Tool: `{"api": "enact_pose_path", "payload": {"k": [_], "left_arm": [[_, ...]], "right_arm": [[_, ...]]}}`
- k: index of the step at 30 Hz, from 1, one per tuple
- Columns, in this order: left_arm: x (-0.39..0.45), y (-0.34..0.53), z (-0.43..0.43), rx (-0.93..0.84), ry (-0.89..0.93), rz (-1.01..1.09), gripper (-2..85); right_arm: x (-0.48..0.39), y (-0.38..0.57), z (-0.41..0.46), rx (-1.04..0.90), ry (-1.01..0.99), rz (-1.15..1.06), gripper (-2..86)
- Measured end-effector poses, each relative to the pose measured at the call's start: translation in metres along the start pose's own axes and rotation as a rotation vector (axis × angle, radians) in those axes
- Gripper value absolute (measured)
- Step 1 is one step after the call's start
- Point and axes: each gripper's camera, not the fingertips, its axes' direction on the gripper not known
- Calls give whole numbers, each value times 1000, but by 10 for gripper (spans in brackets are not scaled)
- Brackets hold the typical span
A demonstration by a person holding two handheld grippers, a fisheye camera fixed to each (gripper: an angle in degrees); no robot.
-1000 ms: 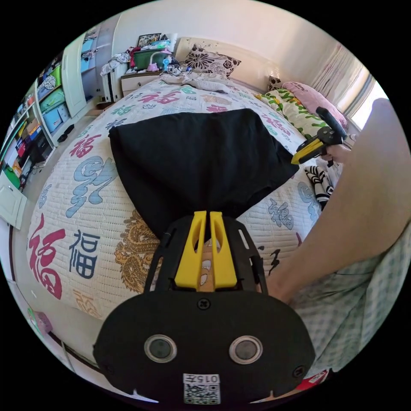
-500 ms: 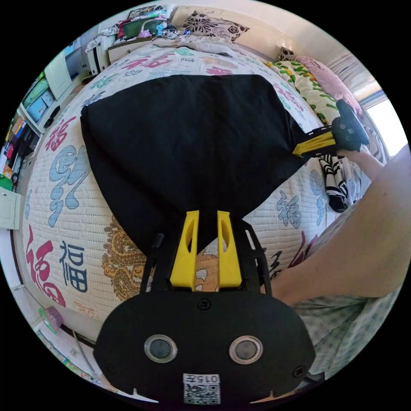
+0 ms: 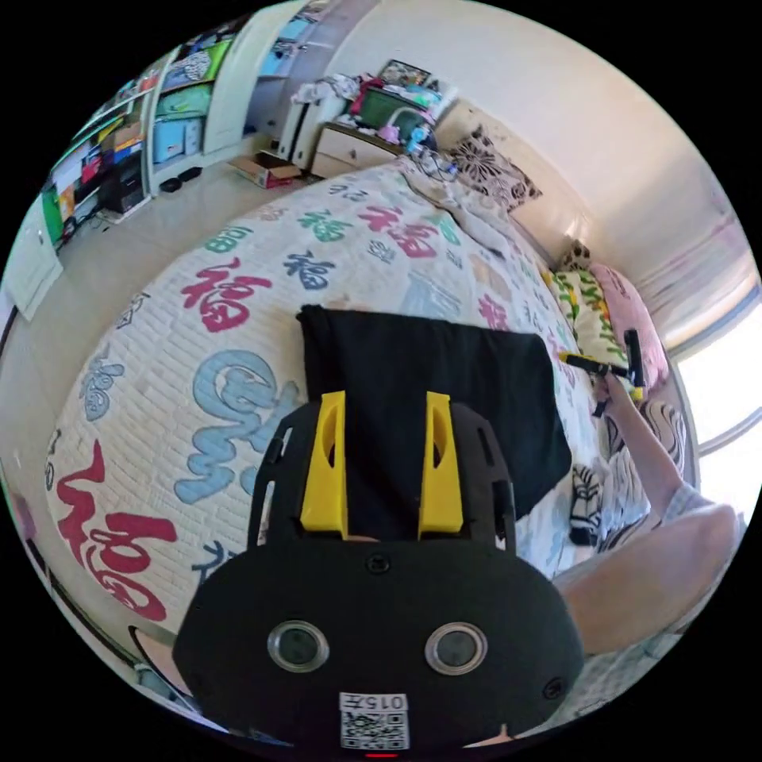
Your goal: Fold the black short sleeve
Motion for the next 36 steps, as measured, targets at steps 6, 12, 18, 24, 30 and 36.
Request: {"api": "enact_pose_path", "payload": {"k": [6, 12, 18, 24, 30, 36], "left_arm": [[-61, -42, 35, -31, 54, -150, 161], [-73, -51, 50, -122, 68, -122, 53], [-74, -63, 9, -65, 57, -21, 20], [-97, -103, -40, 64, 51, -44, 18], [-130, -157, -49, 147, -81, -59, 30], [-155, -111, -13, -3, -126, -83, 66]], "right_arm": [[47, -31, 38, -4, -188, 243, 95], [36, -53, 52, -108, -132, 188, 36], [35, -82, 14, -28, -185, 135, 25], [5, -143, 4, 23, -197, 42, 27], [-33, -224, 38, 103, -216, -19, 37], [-67, -198, 99, -19, -97, -177, 72]]}}
